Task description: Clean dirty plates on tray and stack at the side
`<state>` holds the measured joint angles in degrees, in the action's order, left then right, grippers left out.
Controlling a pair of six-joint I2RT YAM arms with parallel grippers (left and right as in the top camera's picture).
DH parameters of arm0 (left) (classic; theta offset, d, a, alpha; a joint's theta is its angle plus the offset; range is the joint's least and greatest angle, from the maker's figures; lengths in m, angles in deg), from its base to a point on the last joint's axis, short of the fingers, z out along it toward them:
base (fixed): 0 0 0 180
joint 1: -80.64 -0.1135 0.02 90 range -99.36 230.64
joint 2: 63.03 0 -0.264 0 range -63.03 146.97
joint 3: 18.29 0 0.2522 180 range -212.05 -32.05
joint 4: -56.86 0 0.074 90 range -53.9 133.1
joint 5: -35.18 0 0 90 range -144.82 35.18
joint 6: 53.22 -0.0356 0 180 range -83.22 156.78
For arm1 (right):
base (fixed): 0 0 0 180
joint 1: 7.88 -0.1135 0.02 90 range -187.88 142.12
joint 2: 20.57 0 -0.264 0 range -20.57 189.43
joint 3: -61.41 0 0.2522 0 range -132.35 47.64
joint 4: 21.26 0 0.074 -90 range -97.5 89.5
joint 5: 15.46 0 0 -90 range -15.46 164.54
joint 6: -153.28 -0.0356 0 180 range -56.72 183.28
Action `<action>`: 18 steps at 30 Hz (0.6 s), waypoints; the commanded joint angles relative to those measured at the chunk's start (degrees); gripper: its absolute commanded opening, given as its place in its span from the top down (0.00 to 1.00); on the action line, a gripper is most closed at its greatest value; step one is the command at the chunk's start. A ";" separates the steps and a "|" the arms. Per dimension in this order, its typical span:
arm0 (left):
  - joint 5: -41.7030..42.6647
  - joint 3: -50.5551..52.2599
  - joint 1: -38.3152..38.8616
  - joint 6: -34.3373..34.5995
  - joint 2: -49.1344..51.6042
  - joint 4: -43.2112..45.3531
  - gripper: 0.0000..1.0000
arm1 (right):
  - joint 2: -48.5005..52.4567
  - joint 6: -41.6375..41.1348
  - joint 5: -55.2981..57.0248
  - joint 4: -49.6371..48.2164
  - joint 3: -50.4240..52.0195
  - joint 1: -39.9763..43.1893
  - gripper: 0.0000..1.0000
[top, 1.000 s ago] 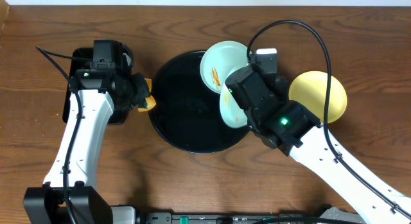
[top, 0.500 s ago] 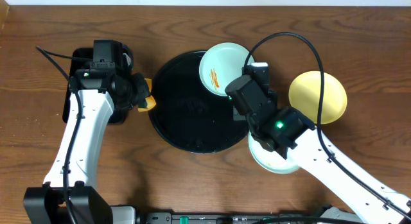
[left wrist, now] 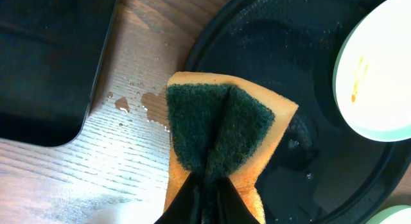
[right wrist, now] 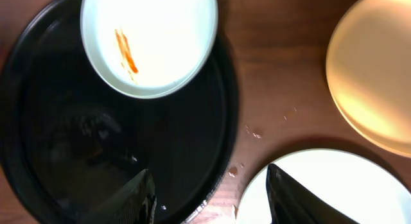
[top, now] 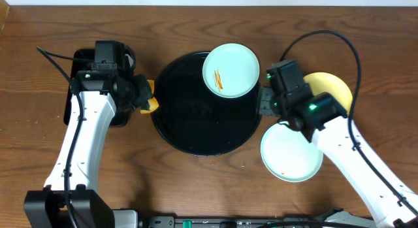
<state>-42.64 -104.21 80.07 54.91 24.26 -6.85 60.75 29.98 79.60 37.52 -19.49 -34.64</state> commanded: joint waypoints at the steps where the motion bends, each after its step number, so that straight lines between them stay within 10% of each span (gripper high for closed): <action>1: 0.70 -0.55 0.02 -0.48 -0.07 -0.11 0.93 | 0.31 1.29 -5.90 1.57 0.11 2.64 0.46; 18: 0.66 -0.55 3.15 -0.52 -0.07 1.20 0.93 | 0.28 9.77 -17.57 22.75 0.13 17.07 0.36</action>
<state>-42.64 -104.21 82.45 54.91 24.26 -6.07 60.75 35.86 65.63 58.54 -19.40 -19.91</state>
